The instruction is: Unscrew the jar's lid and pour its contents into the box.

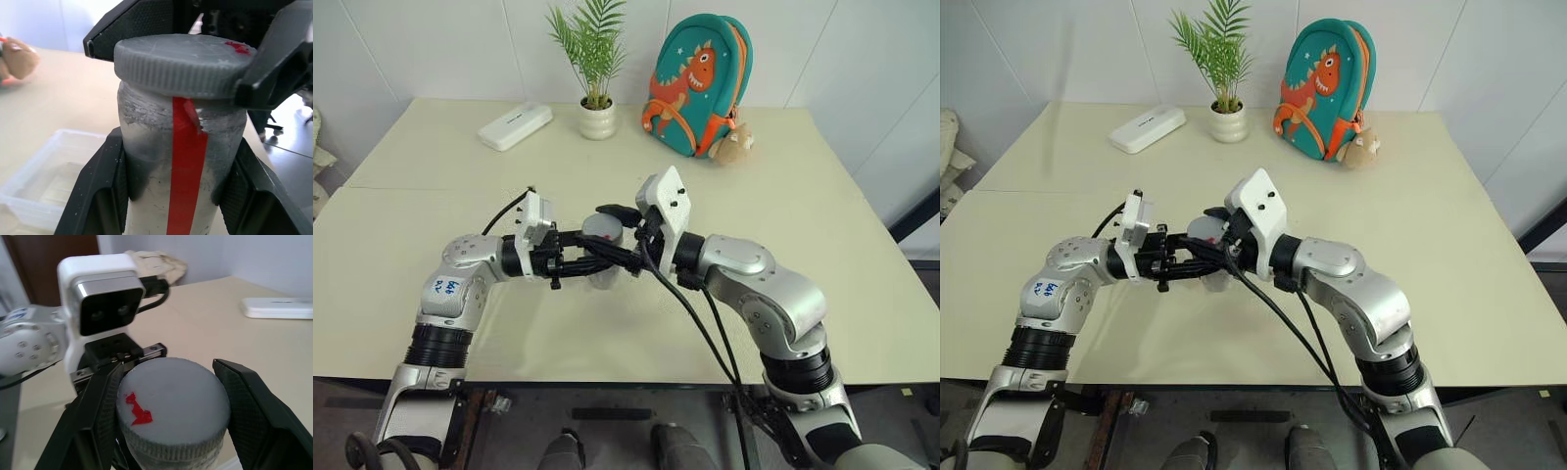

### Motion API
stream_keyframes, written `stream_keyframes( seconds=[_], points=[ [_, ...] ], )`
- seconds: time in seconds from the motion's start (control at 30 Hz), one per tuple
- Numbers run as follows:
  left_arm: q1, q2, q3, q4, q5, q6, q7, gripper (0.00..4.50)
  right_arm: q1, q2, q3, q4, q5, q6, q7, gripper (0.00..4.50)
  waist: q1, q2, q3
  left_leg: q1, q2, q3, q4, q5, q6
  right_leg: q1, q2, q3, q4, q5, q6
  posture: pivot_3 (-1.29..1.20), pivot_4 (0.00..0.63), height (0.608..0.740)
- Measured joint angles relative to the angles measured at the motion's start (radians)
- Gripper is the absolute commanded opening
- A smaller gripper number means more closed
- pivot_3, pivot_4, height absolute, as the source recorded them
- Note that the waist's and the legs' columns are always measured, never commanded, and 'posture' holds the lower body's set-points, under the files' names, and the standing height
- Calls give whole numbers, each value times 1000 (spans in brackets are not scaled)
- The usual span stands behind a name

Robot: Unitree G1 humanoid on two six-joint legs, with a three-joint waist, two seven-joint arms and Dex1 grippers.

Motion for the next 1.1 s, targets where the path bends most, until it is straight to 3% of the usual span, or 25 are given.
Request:
stream_keyframes(
  seconds=[0.3,0.6,0.8,1.1],
  points=[
    [-59,0,-28,101,18,-74,-95,1938,-57,-55,4,113,3,-76,186,2566,1,0,0,0,0,0,0,0,0,0,0,0,0,0,0,0,150,740],
    [-77,0,-33,124,22,-95,-108,1938,-70,-55,-3,154,3,-110,226,2566,0,0,0,0,0,0,1,0,0,0,0,0,2,0,0,0,150,740],
    [-77,5,-28,124,27,-104,-107,1938,-76,-47,-4,164,20,-110,265,4487,0,0,0,0,0,0,2,0,0,0,0,0,4,0,0,0,150,740],
    [-70,12,-3,103,23,-97,-111,1938,-109,-33,-4,180,24,-128,268,4487,0,0,0,0,0,-1,6,0,0,0,1,0,7,0,0,0,150,740]
  ],
)
